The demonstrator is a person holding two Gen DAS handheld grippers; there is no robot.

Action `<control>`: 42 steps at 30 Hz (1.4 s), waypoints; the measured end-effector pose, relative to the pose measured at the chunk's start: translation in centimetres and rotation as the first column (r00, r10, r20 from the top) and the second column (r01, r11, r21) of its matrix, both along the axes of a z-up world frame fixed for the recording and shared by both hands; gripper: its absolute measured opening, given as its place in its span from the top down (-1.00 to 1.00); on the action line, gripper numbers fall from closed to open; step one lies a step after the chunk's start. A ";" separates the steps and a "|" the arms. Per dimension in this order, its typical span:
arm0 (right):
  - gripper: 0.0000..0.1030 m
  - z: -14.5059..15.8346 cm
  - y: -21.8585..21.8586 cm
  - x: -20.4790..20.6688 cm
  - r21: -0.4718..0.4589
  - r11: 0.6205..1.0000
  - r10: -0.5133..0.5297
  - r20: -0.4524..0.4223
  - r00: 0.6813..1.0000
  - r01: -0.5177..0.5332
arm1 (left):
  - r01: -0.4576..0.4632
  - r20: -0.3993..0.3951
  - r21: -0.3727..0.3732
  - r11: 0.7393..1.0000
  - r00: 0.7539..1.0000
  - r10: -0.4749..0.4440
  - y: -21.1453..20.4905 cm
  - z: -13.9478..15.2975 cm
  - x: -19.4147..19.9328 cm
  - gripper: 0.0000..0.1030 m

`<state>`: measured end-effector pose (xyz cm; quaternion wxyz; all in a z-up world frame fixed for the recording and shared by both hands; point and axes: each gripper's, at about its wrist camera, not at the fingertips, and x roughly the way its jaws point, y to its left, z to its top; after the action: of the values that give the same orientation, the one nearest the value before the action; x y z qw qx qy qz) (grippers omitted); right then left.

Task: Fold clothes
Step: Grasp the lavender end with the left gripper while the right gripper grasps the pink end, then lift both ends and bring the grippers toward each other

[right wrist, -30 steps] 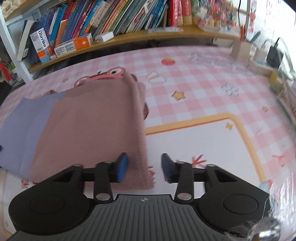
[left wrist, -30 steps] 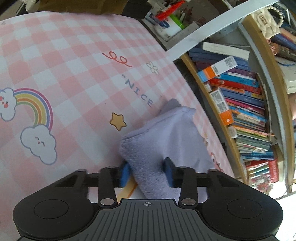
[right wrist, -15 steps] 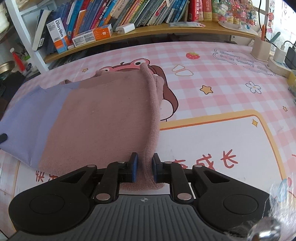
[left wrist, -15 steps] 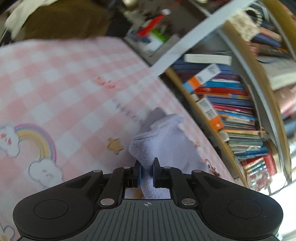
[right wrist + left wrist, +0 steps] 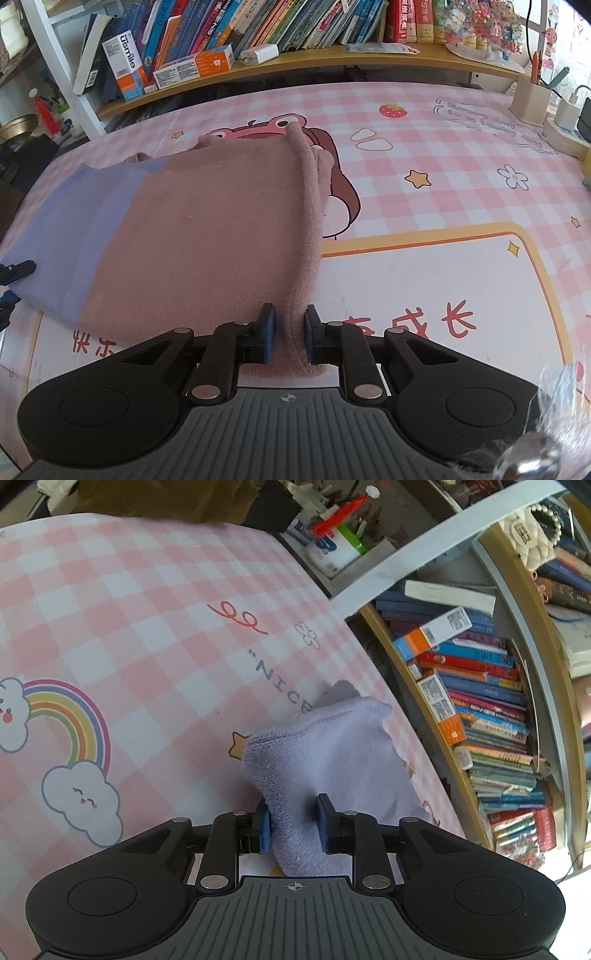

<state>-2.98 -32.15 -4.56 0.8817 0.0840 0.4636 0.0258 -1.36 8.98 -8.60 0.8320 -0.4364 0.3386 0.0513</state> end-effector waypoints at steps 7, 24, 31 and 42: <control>0.71 -0.1 -0.7 0.1 0.036 0.999 0.041 0.001 0.999 -0.041 | -0.028 0.015 0.054 0.998 1.000 0.028 -1.0 0.8 -0.2 0.80; 0.70 -0.8 -4.0 1.3 0.181 0.952 0.251 0.006 0.968 -0.248 | 0.028 0.163 0.448 0.893 0.980 -0.112 -10.9 9.3 -2.2 0.82; 0.70 -1.0 -5.3 2.0 0.229 0.911 0.347 0.023 0.938 -0.342 | 0.149 0.140 0.714 0.684 0.927 -0.348 -20.0 12.1 -3.8 0.82; 0.69 -1.8 -7.1 2.8 0.317 0.854 0.423 0.041 0.905 -0.414 | 0.478 -0.428 0.874 -0.087 0.674 -0.602 -36.2 3.4 -4.2 0.70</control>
<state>-0.21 -39.26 -6.38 0.8225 0.1224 0.4738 0.2899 -5.60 -27.21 -5.17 0.8683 0.3538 0.3294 -0.1108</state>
